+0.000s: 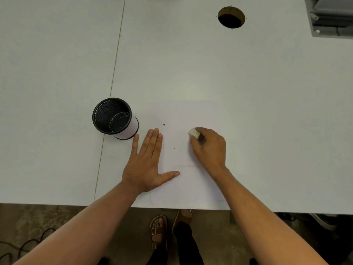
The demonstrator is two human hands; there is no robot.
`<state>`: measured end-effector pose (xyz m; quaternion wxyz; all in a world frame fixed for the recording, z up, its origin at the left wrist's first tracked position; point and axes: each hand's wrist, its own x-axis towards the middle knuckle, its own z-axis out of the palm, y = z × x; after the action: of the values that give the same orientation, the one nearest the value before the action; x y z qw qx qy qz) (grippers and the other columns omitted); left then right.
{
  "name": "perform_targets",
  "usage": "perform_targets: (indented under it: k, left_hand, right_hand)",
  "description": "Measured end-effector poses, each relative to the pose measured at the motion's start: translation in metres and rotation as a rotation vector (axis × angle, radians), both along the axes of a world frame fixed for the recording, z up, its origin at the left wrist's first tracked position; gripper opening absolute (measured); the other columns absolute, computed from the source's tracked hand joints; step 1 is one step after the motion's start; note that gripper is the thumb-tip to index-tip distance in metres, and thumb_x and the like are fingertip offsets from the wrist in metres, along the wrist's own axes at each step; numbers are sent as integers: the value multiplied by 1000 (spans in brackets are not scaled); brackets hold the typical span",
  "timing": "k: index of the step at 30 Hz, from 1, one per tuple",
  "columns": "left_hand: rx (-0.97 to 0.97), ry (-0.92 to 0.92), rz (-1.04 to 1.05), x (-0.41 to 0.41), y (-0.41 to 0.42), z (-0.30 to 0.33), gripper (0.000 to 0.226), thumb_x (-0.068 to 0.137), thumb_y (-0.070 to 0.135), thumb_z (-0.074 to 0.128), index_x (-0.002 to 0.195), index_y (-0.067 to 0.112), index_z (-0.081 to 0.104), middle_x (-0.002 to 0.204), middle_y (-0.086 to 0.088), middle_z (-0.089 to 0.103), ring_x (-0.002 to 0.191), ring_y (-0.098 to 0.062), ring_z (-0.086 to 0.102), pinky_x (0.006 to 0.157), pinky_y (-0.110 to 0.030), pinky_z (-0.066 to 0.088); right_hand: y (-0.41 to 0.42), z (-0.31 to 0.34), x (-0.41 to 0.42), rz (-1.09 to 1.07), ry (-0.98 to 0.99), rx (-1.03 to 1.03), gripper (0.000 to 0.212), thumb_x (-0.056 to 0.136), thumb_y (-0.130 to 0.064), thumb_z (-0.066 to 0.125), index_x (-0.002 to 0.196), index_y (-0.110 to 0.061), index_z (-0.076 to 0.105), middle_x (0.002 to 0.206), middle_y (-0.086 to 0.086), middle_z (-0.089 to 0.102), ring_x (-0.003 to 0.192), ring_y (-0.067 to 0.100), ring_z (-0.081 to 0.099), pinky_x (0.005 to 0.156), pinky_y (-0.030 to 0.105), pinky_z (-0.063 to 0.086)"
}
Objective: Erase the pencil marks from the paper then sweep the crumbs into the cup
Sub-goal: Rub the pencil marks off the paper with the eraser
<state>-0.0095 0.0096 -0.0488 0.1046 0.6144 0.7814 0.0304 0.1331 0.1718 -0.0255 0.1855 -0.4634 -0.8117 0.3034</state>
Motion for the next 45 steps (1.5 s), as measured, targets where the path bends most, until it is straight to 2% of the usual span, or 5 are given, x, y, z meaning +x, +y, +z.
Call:
perform_targets:
  k: [8, 30, 36, 42, 45]
  left_hand:
    - [4, 9, -14, -1, -1, -2, 112, 89, 86, 17, 158, -3, 16, 169, -18, 9, 157, -29, 6, 122, -64, 9]
    - [-7, -9, -12, -2, -2, -5, 109, 89, 83, 17, 160, -1, 9, 169, -17, 3, 157, -28, 1, 123, -63, 6]
    - [0, 15, 5, 0, -1, -3, 117, 86, 89, 23, 160, -1, 9, 170, -15, 3, 158, -27, 0, 124, -61, 3]
    - [-6, 13, 5, 0, -1, -4, 116, 86, 89, 19, 159, -1, 11, 170, -16, 4, 158, -28, 2, 124, -61, 3]
    - [-12, 23, 7, 0, -1, -4, 116, 86, 89, 20, 160, 1, 8, 170, -14, 1, 158, -26, -1, 125, -59, 0]
  right_hand:
    - [-65, 7, 18, 371, -39, -43, 28, 86, -27, 63, 109, -12, 68, 86, 2, 70, 73, 15, 63, 66, 21, 45]
    - [-61, 16, 4, 463, -84, -169, 27, 84, -26, 64, 109, -16, 69, 95, -1, 70, 79, 10, 59, 73, 24, 48]
    - [-10, 11, 4, 29, -10, -110, 18, 79, -21, 67, 96, -19, 73, 86, -3, 71, 75, 14, 63, 72, 28, 50]
    - [-52, 14, 24, 320, -95, -138, 27, 85, -28, 65, 109, -17, 69, 96, -1, 70, 78, 8, 59, 73, 23, 49]
    - [-22, 11, 38, 93, -33, -98, 20, 84, -25, 68, 102, -18, 72, 89, -4, 71, 73, 8, 60, 70, 27, 51]
